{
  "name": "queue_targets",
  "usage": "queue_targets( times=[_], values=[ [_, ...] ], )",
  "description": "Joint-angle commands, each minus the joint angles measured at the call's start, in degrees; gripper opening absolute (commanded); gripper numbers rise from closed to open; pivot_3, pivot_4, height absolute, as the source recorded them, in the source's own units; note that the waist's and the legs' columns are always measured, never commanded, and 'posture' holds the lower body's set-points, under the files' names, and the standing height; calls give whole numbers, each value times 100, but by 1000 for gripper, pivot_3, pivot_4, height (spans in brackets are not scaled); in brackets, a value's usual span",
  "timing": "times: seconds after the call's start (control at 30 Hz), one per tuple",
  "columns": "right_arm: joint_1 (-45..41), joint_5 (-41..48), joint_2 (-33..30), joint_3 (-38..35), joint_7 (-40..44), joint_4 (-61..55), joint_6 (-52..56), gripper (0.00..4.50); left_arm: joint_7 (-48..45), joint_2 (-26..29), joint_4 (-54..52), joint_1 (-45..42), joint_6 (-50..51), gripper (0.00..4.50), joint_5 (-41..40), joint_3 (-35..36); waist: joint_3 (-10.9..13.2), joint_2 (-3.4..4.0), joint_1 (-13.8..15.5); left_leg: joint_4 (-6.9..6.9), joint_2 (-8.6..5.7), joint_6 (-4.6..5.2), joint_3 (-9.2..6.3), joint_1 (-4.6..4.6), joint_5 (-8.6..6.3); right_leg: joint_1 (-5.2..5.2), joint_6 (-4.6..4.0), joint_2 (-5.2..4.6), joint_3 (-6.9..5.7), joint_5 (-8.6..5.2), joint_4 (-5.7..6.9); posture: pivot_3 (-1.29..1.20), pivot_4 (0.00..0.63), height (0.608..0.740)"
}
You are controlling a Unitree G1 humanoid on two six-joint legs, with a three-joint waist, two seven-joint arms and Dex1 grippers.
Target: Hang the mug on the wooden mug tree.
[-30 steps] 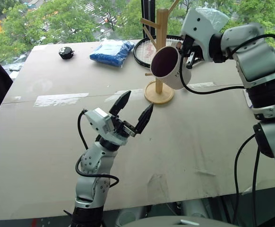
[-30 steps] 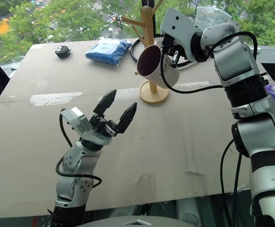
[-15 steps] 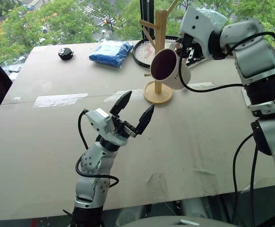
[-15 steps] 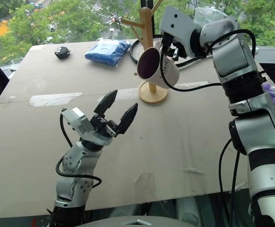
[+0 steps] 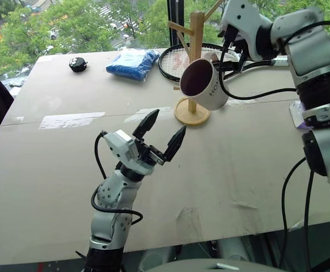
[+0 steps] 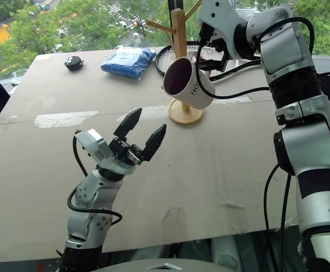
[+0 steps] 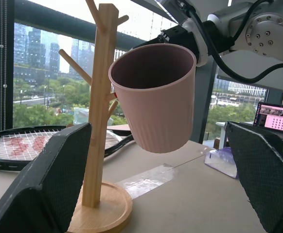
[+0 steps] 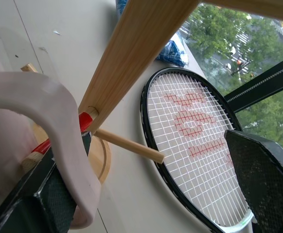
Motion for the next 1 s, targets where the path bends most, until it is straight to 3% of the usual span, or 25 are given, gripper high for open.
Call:
queue_targets(
  times=[0.03,0.47,0.83,0.93,1.0],
  values=[
    [-313,-1,72,-186,-1,257,-63,4457,13,10,-111,1,-80,4500,15,-23,0,0,4,0,0,0,1,0,0,0,0,0,0,0,0,0,150,740],
    [-1012,-42,184,-255,96,1584,-41,4457,19,18,-127,47,-79,4500,18,-58,0,1,1,1,0,-2,1,0,1,-1,-1,0,1,0,5,0,150,740],
    [-935,19,229,-356,206,1546,34,4457,52,4,-135,63,-63,4500,44,-114,1,1,-6,1,0,-2,1,0,1,-1,-1,0,1,0,7,0,150,740],
    [-936,18,234,-414,197,1537,55,3544,56,16,-145,54,-39,4500,35,-113,1,1,-5,1,0,-2,1,-1,1,-1,-1,0,2,0,7,0,150,740],
    [-942,27,234,-442,208,1523,83,2636,49,19,-141,52,-38,4500,32,-117,1,1,-5,1,0,-2,1,-1,1,-1,-1,0,1,0,7,0,150,740]
  ],
)
